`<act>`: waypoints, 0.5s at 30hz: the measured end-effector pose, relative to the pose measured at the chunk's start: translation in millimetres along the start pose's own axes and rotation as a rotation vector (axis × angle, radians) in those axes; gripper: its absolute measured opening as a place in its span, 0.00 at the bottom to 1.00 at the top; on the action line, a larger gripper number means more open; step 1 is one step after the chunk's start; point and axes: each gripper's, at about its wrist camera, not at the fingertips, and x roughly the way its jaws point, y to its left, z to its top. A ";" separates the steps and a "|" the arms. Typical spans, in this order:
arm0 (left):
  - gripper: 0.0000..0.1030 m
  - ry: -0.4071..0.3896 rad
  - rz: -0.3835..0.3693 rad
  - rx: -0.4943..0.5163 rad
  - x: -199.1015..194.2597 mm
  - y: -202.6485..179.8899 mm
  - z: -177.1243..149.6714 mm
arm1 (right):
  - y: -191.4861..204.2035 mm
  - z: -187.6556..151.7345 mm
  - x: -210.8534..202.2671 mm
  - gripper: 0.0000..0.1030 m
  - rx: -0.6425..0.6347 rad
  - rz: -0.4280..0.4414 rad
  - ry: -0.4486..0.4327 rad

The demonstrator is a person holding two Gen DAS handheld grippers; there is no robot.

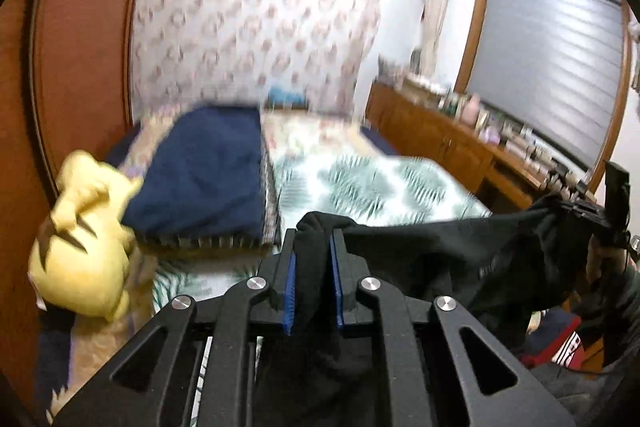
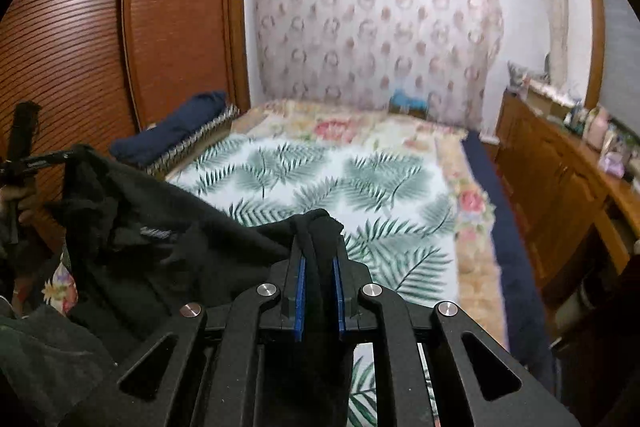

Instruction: Fold small clothes

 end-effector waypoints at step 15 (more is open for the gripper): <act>0.14 -0.285 -0.024 0.129 -66.6 -40.6 84.8 | 30.8 40.8 -111.3 0.10 -0.040 -0.113 -0.290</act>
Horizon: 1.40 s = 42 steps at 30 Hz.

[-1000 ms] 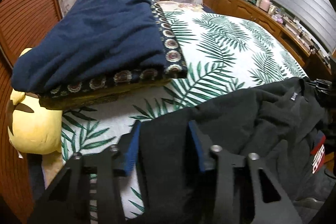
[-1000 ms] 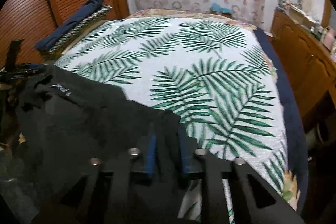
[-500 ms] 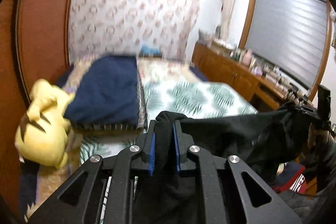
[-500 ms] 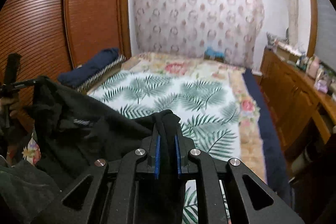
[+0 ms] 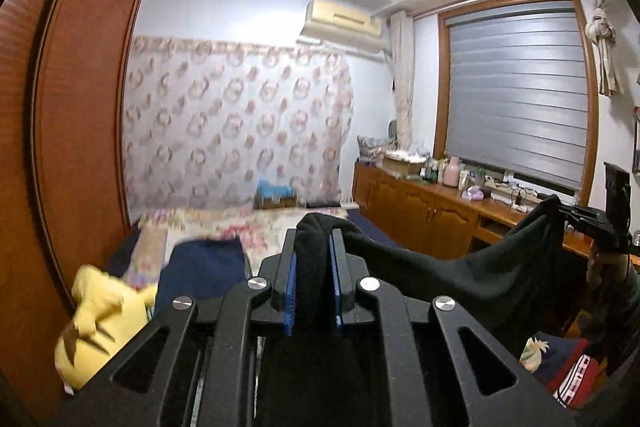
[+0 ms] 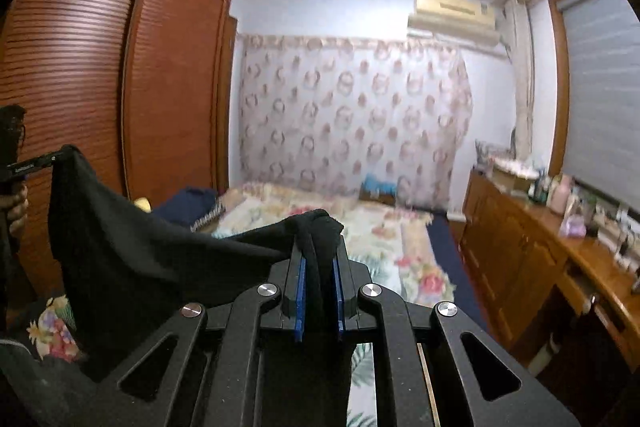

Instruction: Fold small clothes

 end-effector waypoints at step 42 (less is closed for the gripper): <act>0.14 0.342 0.122 0.088 329.1 42.2 -47.5 | -24.7 -68.3 364.8 0.11 -0.017 -0.113 0.342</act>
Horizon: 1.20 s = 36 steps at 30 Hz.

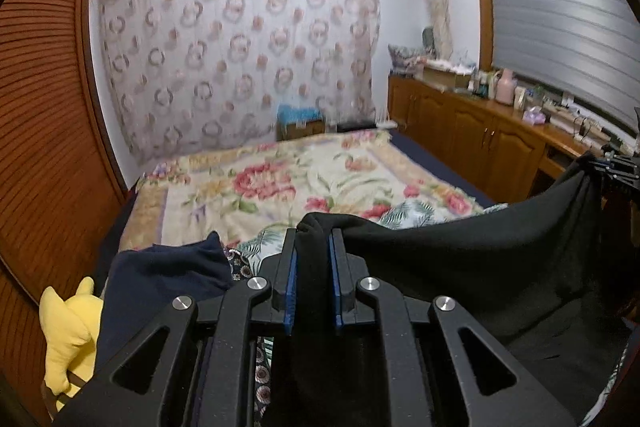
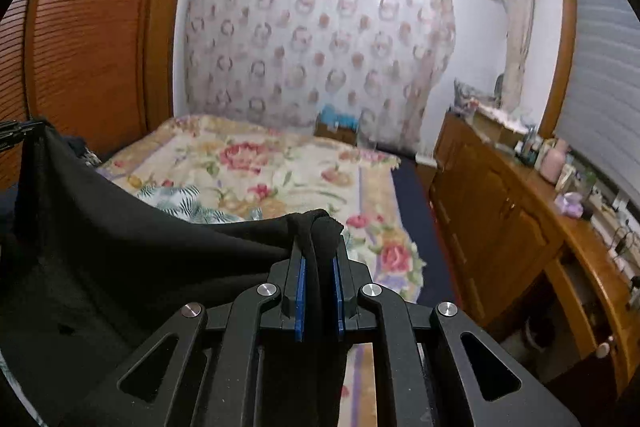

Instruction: Fold small clothes

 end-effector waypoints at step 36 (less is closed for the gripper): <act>0.67 0.233 -0.021 0.089 -1.3 -21.5 -68.9 | -50.4 -6.5 -7.5 0.60 0.101 0.111 0.161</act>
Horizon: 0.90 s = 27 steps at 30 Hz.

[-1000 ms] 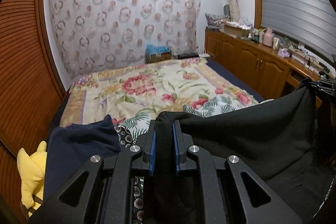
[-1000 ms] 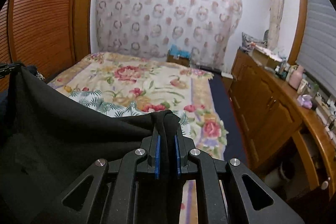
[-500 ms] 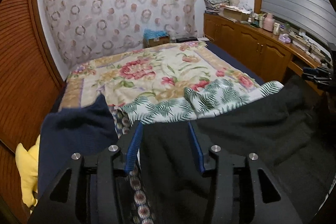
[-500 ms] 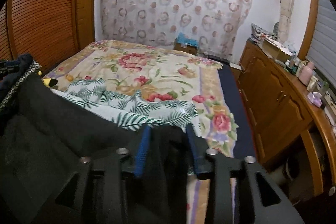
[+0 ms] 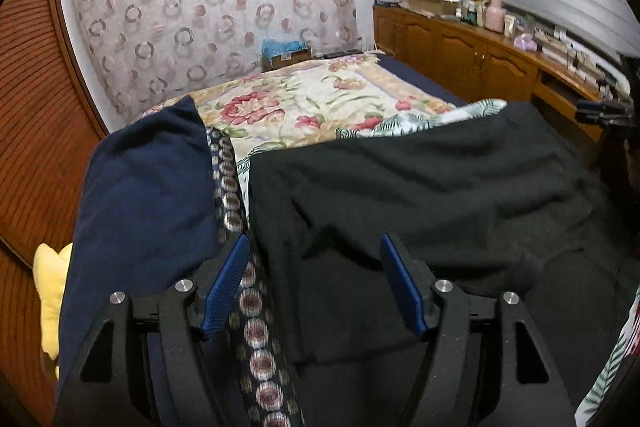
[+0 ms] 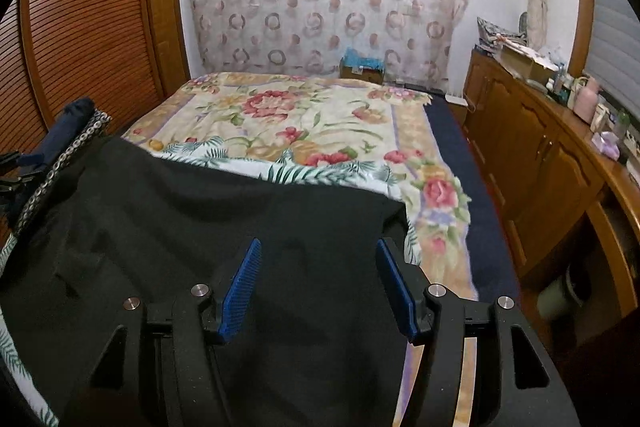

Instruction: Fold small clothes

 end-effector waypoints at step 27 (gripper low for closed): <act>0.19 0.187 0.046 0.042 32.8 -13.8 -35.4 | -5.8 -24.9 -53.8 0.60 0.006 -0.040 0.010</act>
